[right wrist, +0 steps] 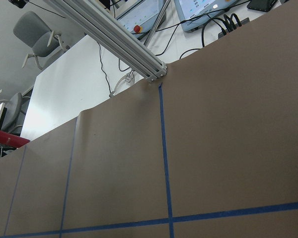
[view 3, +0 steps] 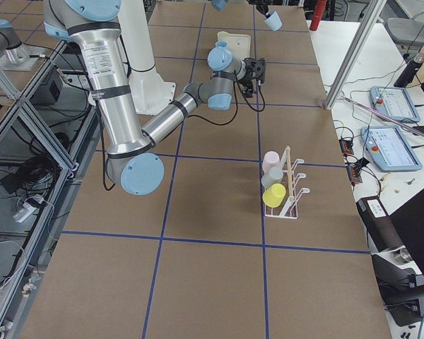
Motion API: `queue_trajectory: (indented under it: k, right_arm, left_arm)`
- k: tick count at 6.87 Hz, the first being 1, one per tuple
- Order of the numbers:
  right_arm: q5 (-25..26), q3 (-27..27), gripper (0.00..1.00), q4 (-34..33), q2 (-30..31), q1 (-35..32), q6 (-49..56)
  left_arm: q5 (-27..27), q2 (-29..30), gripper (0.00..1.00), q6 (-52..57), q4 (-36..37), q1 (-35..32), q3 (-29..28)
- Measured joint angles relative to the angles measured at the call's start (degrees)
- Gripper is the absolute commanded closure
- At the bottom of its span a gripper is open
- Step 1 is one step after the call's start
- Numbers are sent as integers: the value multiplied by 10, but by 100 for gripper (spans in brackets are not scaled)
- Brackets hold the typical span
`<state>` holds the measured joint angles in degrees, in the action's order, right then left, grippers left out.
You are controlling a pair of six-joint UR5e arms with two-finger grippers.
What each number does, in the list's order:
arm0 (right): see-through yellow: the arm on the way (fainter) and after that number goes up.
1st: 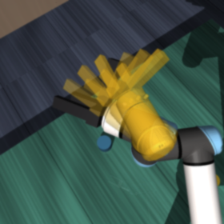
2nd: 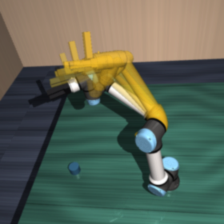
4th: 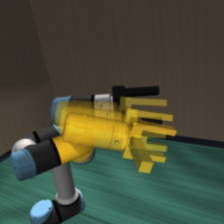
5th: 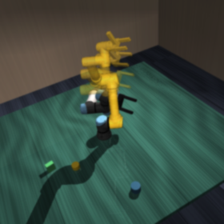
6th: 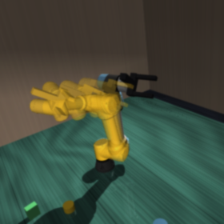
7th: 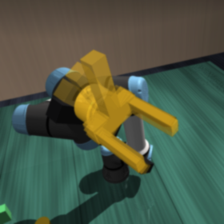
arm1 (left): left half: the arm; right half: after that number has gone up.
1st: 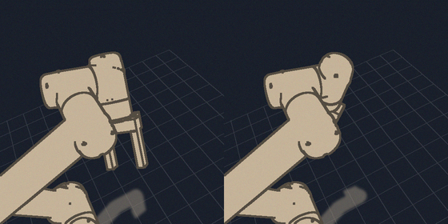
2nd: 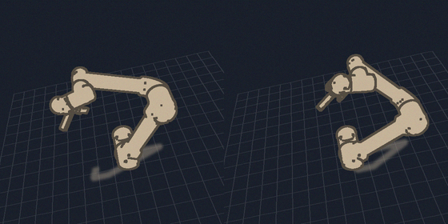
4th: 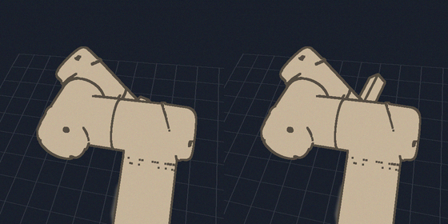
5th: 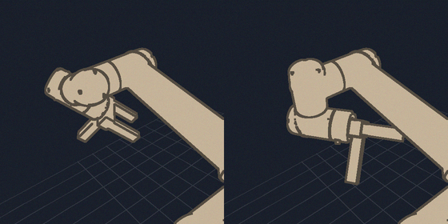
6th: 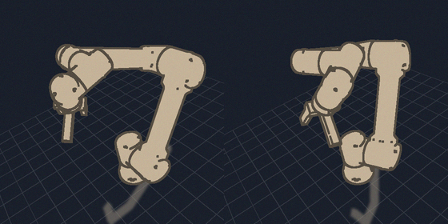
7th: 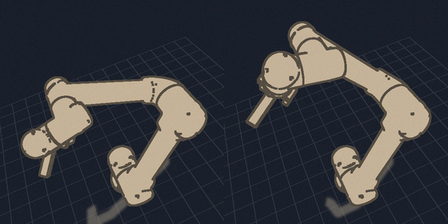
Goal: Transfer IKEA cup to right arm and place on rack
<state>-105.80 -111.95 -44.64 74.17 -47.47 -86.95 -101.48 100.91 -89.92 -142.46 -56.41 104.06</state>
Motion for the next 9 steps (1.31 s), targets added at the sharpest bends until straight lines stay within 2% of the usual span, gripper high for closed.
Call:
queue_trajectory:
  k: [2, 4, 6, 8, 9]
  right_arm:
    - [9, 14, 1, 54, -7, 0, -45]
    - [35, 54, 2, 147, -32, 6, -121]
    - [111, 71, 1, 224, -53, 50, -182]
    - [207, 75, 1, 242, -96, 115, -200]
    - [225, 75, 1, 244, -111, 128, -212]
  left_arm:
    - [62, 33, 100, -208, -111, 69, 0]
    - [156, 94, 100, -348, -145, 154, -2]
    - [187, 118, 100, -448, -204, 184, -8]
    - [224, 121, 100, -539, -304, 191, -32]
    - [250, 122, 100, -569, -354, 202, -50]
